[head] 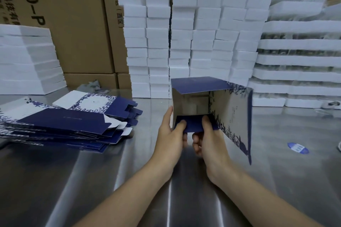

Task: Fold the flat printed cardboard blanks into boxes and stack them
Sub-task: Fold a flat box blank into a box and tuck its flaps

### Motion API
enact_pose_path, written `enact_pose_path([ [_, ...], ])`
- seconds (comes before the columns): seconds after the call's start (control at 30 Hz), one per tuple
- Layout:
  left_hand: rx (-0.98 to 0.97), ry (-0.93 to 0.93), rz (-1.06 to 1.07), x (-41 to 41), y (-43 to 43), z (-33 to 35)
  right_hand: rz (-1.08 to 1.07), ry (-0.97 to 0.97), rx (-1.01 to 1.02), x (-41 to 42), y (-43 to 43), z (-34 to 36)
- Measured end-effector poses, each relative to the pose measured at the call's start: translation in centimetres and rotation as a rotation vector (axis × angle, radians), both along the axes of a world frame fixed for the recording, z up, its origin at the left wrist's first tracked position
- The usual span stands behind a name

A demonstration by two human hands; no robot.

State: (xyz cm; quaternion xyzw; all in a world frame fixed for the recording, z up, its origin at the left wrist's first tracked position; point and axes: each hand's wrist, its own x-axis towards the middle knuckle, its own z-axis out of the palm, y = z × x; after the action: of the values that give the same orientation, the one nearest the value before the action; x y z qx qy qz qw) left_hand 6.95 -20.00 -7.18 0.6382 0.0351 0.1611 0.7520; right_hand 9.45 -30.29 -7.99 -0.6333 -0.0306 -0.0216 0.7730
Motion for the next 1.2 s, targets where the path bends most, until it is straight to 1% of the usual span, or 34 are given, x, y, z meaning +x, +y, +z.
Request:
enact_pose_path([
  [0.13, -0.024, 0.025, -0.002, 0.5, 0.0, -0.5, 0.035, 0.012, -0.011, 0.5, -0.3, -0.3],
  [0.3, -0.090, 0.031, -0.008, 0.7, -0.3, -0.8, 0.164, 0.028, -0.062, 0.6, -1.2, 0.0],
  [0.43, -0.132, 0.020, 0.013, 1.3, 0.0, -0.9, 0.210, 0.084, -0.093, 0.9, -1.3, 0.3],
  [0.5, -0.127, 0.017, 0.011, 1.7, 0.1, -1.0, 0.208, 0.107, -0.065, 1.0, -1.3, 0.3],
  [0.7, -0.163, 0.021, -0.045, 2.2, 0.5, -1.0, 0.182, 0.075, -0.064, 1.1, -1.4, 0.3],
  [1.0, -0.067, 0.003, -0.007, 2.4, 0.4, -1.4, 0.220, 0.079, -0.099, 1.1, -1.5, 0.5],
  [1.2, -0.056, -0.035, -0.006, 2.2, 0.1, -1.2, 0.167, 0.046, -0.120, 1.0, -1.4, 0.2],
])
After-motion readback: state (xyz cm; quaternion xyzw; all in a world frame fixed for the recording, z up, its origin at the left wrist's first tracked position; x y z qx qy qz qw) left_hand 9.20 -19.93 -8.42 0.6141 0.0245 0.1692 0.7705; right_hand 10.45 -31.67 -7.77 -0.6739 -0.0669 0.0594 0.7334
